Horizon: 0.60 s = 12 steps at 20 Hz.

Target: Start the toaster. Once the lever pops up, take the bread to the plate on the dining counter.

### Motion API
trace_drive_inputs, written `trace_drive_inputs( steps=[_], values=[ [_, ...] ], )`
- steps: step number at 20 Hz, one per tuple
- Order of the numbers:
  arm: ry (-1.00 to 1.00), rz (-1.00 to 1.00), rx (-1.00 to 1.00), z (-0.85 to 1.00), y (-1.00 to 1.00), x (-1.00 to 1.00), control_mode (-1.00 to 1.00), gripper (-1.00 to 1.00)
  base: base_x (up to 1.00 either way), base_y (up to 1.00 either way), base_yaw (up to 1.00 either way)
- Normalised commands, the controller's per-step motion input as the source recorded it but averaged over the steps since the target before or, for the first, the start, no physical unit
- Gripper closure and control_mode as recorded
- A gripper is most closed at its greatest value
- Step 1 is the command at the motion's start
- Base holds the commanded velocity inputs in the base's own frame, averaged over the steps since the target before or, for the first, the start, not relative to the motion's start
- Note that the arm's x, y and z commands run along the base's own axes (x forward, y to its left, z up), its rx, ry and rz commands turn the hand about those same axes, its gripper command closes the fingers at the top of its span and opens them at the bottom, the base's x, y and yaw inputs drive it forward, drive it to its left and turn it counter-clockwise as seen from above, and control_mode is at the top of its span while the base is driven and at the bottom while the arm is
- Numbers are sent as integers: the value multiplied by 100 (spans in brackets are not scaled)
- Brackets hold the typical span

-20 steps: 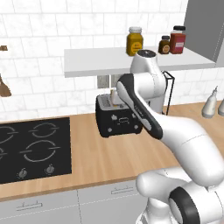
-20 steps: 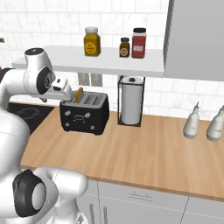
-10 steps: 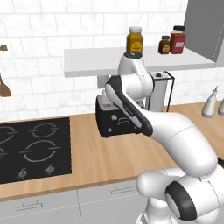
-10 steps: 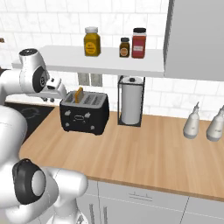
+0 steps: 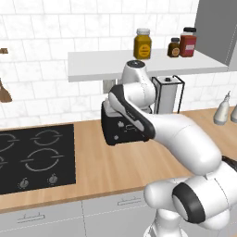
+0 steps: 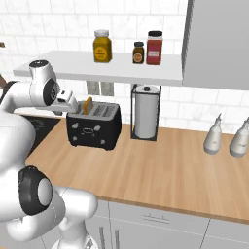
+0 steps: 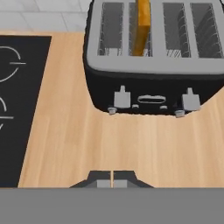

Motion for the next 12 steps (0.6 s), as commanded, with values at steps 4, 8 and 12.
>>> trace_drive_inputs(
  steps=[4, 8, 12],
  values=[
    [-1, 0, 0, -24, 0, 21, -100, 100, 0, 0, 0],
    [-3, 0, 0, -33, 0, 19, -100, 100, 0, 0, 0],
    [-4, 0, 0, -36, 0, 23, -100, 100, 0, 0, 0]
  ],
)
